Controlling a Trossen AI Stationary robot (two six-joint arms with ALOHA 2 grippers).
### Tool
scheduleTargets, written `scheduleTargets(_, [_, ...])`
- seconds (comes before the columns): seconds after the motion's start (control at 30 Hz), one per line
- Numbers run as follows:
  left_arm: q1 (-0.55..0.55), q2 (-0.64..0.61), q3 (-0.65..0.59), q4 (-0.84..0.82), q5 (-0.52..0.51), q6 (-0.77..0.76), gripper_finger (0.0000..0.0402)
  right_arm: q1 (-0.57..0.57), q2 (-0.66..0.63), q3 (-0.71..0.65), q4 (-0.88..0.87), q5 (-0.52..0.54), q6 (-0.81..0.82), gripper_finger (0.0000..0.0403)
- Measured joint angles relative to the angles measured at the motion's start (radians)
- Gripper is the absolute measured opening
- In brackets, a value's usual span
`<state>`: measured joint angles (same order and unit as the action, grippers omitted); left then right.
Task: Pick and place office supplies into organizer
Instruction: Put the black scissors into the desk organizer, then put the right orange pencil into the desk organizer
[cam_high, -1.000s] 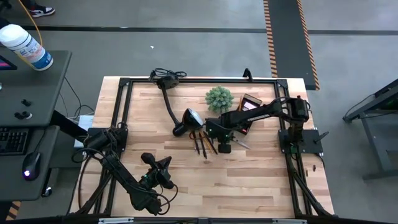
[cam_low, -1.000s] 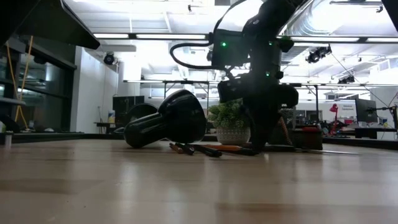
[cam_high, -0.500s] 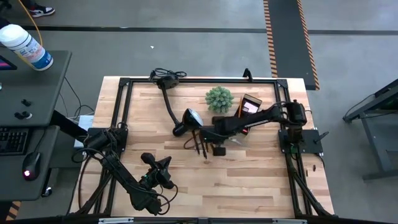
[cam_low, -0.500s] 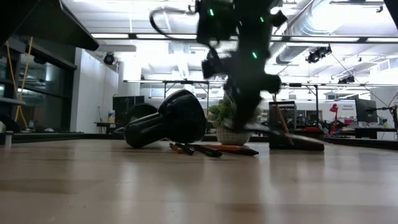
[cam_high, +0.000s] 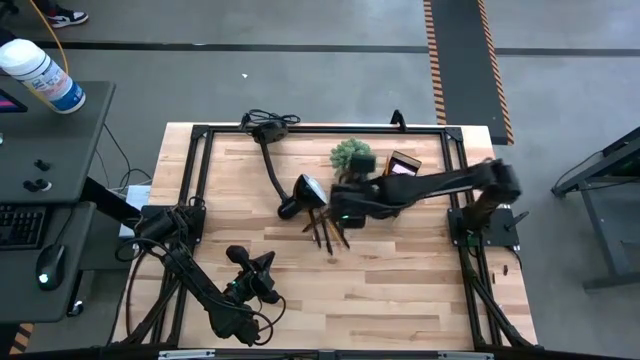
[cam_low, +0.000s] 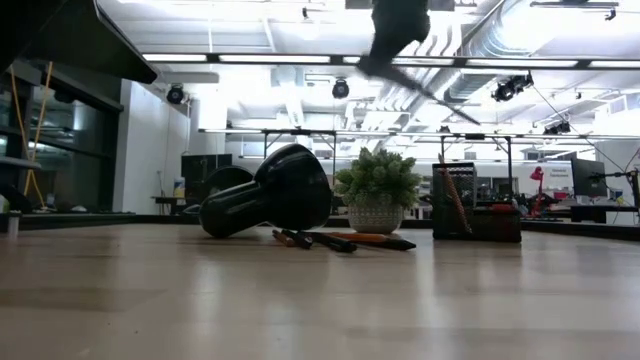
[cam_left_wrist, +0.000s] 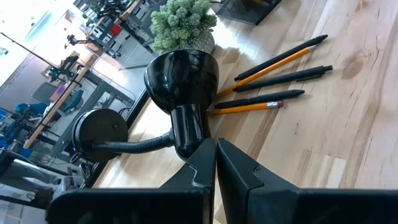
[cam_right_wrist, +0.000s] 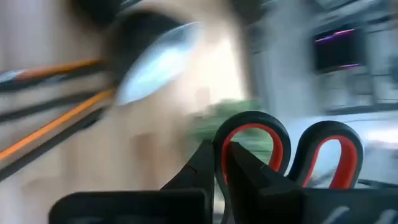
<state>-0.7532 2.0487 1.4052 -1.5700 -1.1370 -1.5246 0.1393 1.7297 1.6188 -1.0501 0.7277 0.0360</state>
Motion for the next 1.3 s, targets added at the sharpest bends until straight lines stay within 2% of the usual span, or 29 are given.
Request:
scheduleTargets(0.13, [0.000,0.000,0.000,0.000,-0.003,0.000,0.0005,0.009,-0.148,-0.161,0.142,0.140,0.019,0.0013])
scheduleTargets(0.23, [0.000,0.000,0.000,0.000,-0.008,0.000,0.0005,0.007,-0.259,-0.337,0.346,0.212,0.008,0.0013])
scheduleTargets(0.4, [0.000,0.000,0.000,0.001,-0.017,0.000,0.0005,0.004,-0.407,-0.604,0.766,0.274,-0.078,0.0013])
scheduleTargets(0.53, [0.000,0.000,0.000,0.001,-0.016,-0.002,0.0005,-0.006,-0.478,-0.751,0.960,0.285,-0.087,0.0013])
scheduleTargets(0.83, [0.000,0.000,0.000,0.000,-0.028,-0.002,0.0005,-0.058,-0.508,-0.957,1.151,0.283,0.031,0.0016])
scheduleTargets(1.03, [0.000,0.000,0.000,0.000,-0.028,-0.002,0.0005,-0.082,-0.508,-0.982,1.120,0.246,0.186,0.0076])
scheduleTargets(1.3, [0.000,0.000,0.000,0.000,-0.035,-0.002,0.0005,-0.082,-0.508,-0.981,1.104,0.224,0.210,0.0148])
